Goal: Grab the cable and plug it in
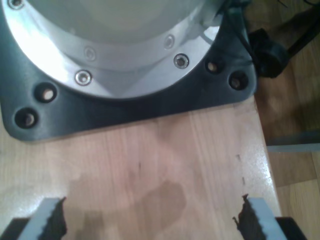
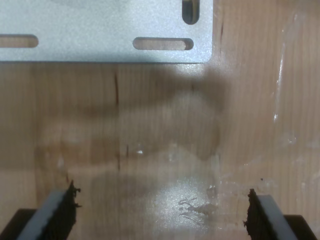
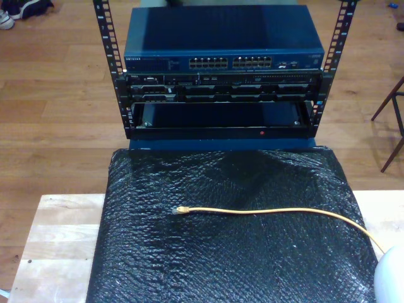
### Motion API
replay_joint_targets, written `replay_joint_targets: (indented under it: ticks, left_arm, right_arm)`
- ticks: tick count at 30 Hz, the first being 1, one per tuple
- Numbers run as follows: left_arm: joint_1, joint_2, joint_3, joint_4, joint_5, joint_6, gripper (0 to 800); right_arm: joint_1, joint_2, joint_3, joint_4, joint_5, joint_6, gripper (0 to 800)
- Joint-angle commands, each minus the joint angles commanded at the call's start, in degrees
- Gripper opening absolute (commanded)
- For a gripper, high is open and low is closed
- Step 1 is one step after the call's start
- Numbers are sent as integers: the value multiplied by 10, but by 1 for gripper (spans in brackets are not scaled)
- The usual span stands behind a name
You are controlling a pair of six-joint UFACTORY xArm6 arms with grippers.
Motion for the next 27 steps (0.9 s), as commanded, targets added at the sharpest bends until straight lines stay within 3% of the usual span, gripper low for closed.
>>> replay_joint_targets:
  ticks: [20,27]
  left_arm:
    - [0,-3,-5,4,2,-1,800]
    - [0,-6,-28,4,47,-1,800]
  right_arm:
    - [2,-13,-24,-11,24,1,800]
    - [2,-14,-74,-54,109,9,799]
